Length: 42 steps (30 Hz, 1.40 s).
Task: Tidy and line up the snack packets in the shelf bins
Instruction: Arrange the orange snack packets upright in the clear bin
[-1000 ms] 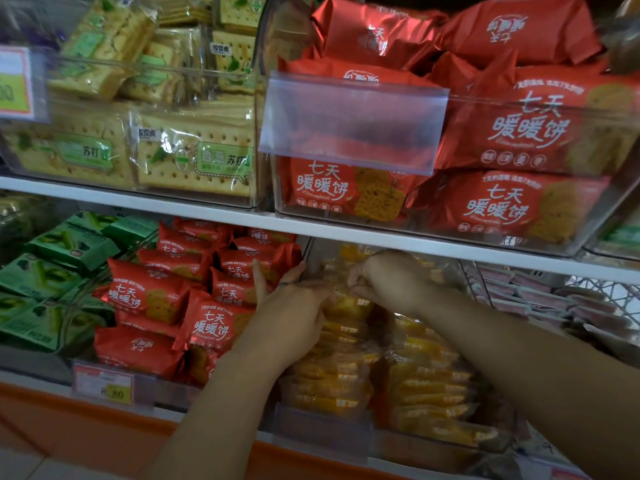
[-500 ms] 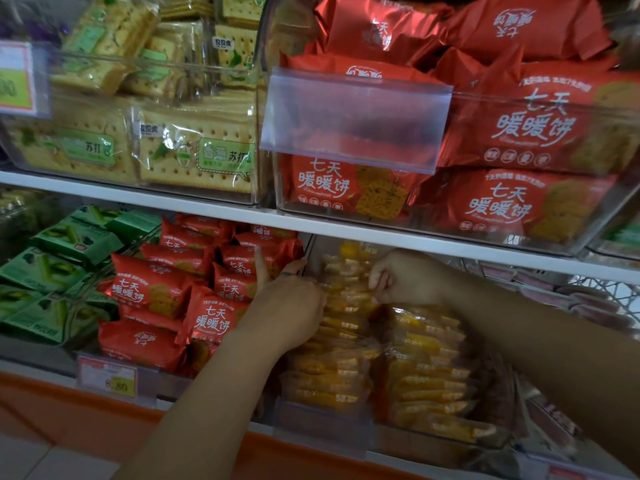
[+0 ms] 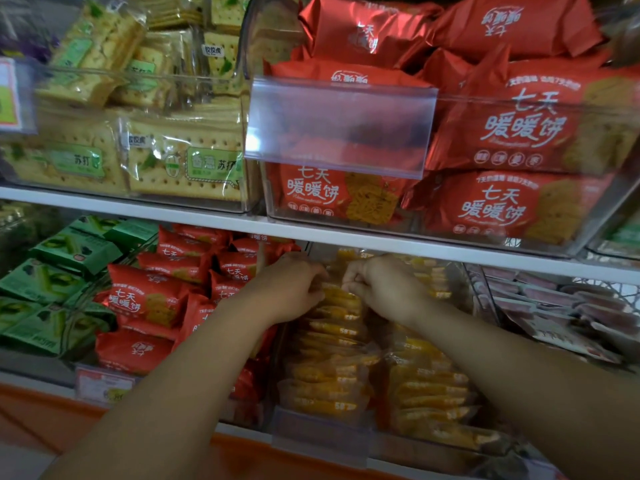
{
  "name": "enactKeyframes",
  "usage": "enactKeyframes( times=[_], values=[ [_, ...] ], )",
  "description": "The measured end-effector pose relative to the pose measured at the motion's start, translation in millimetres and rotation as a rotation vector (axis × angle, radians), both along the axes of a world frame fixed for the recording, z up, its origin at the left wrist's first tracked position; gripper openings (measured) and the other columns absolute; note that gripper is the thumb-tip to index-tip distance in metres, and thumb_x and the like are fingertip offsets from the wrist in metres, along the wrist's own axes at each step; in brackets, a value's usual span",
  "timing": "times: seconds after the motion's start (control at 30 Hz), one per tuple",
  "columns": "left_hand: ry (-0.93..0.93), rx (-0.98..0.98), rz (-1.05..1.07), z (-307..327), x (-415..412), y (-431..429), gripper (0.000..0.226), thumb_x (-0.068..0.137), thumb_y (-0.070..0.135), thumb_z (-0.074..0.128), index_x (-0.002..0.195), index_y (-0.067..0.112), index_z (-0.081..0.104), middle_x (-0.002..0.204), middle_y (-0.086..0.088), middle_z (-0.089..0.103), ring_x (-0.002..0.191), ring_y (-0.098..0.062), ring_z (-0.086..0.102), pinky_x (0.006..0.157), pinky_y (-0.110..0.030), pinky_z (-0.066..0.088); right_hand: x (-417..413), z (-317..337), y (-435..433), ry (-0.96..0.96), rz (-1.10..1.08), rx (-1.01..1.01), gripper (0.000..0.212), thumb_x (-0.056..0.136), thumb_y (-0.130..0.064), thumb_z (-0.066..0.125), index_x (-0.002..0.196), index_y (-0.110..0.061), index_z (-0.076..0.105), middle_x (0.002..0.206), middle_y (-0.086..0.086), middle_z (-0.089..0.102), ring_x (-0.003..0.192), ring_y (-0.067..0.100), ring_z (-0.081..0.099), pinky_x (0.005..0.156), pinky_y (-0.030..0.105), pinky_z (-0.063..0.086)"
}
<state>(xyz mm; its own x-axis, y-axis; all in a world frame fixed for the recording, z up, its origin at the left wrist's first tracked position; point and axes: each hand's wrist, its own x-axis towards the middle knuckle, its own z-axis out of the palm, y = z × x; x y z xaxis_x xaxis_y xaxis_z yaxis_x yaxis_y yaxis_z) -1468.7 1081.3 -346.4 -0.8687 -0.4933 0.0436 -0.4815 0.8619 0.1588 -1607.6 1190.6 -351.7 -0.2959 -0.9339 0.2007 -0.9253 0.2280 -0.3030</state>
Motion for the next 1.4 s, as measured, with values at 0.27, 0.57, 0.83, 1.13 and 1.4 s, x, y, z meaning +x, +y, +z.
enactKeyframes(
  times=[0.27,0.57,0.83,1.13,1.4],
  values=[
    [-0.062,-0.157,-0.145,0,3,3,0.032,0.098,0.035,0.041,0.128,0.037,0.053,0.145,0.015,0.039,0.142,-0.01,0.018,0.114,-0.053,-0.007,-2,4,-5,-0.224,0.178,0.247,0.019,0.093,-0.024,0.056,0.084,-0.015,0.07,0.078,-0.002,0.066,0.071,0.006,0.058,0.068,0.022,0.042],
    [-0.117,-0.134,-0.202,1,10,10,0.039,0.098,0.031,0.042,0.137,0.036,0.045,0.15,0.013,0.035,0.139,-0.008,0.027,0.114,-0.051,-0.006,-40,10,14,-0.171,0.04,0.119,0.017,0.086,-0.01,0.065,0.102,-0.013,0.07,0.086,-0.009,0.063,0.072,-0.01,0.051,0.066,-0.002,0.036],
    [-0.265,-0.154,-0.198,-1,-5,21,0.051,0.101,0.033,0.028,0.151,0.027,0.017,0.159,0.005,0.012,0.143,-0.016,0.022,0.11,-0.054,-0.017,-43,3,-2,0.113,0.006,0.196,0.022,0.079,-0.022,0.072,0.1,-0.024,0.065,0.103,-0.006,0.062,0.096,0.011,0.057,0.084,0.024,0.044],
    [-0.318,-0.232,-0.189,-7,2,23,0.048,0.102,0.038,0.02,0.148,0.027,0.026,0.156,0.006,0.021,0.142,-0.02,0.022,0.109,-0.059,-0.02,-50,5,-12,0.118,0.005,0.269,0.007,0.09,-0.018,0.056,0.091,-0.016,0.063,0.101,-0.002,0.063,0.09,0.013,0.055,0.073,0.024,0.04],
    [-0.24,-0.156,-0.195,-10,6,20,0.045,0.102,0.037,0.021,0.145,0.03,0.03,0.154,0.011,0.024,0.141,-0.015,0.022,0.108,-0.062,-0.018,-42,4,-4,0.027,0.035,0.088,0.013,0.096,-0.018,0.046,0.101,-0.016,0.059,0.088,-0.006,0.06,0.068,0.0,0.052,0.057,0.001,0.031]
  ],
)
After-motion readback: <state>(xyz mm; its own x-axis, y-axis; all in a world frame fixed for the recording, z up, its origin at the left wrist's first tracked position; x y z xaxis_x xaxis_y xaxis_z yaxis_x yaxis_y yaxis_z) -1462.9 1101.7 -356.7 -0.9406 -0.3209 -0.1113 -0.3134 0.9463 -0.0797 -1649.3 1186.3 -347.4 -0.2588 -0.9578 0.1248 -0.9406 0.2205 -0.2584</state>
